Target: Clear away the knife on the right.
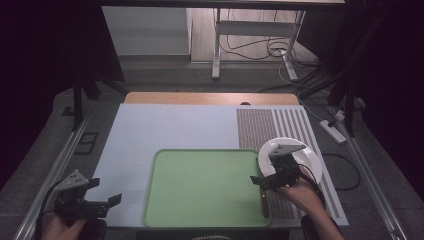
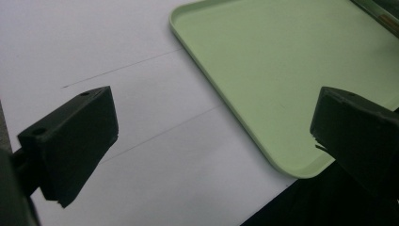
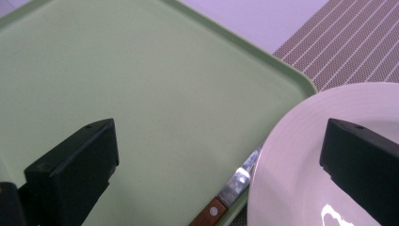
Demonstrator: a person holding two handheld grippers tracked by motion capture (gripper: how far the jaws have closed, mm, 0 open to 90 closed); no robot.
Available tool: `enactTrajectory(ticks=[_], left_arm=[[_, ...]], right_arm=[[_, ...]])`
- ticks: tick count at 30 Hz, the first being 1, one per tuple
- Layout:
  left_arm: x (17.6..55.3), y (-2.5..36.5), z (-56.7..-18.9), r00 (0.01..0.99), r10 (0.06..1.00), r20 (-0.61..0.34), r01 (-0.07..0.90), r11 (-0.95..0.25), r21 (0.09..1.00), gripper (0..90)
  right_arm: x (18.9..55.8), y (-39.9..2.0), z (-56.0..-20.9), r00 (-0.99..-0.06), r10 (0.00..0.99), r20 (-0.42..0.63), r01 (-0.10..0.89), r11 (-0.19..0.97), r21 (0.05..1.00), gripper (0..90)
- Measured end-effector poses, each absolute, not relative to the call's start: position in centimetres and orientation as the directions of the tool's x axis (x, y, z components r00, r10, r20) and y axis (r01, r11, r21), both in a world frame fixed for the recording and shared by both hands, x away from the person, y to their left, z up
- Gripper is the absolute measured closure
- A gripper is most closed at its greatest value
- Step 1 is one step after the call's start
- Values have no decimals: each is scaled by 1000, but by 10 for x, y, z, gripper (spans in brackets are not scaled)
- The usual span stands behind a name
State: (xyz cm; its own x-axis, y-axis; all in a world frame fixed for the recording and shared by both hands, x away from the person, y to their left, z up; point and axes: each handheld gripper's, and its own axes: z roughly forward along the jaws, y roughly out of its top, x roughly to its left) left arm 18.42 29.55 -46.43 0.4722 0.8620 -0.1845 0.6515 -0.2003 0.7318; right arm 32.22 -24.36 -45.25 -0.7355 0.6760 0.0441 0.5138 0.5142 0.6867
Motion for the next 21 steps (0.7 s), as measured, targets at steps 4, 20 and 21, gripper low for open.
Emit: enactTrajectory(ticks=[4,20,21], left_arm=[[184,295,-464,472,862,-184,653,-202,730,12],[184,295,-464,471,863,-180,653,-204,729,12],[184,295,-464,471,864,-181,654,-204,729,12]], right_arm=[[320,-248,-453,-730,682,46,517,507,689,0],[306,-271,-453,-686,724,68,554,459,694,0],[305,-273,-453,-682,728,72,558,454,695,0]])
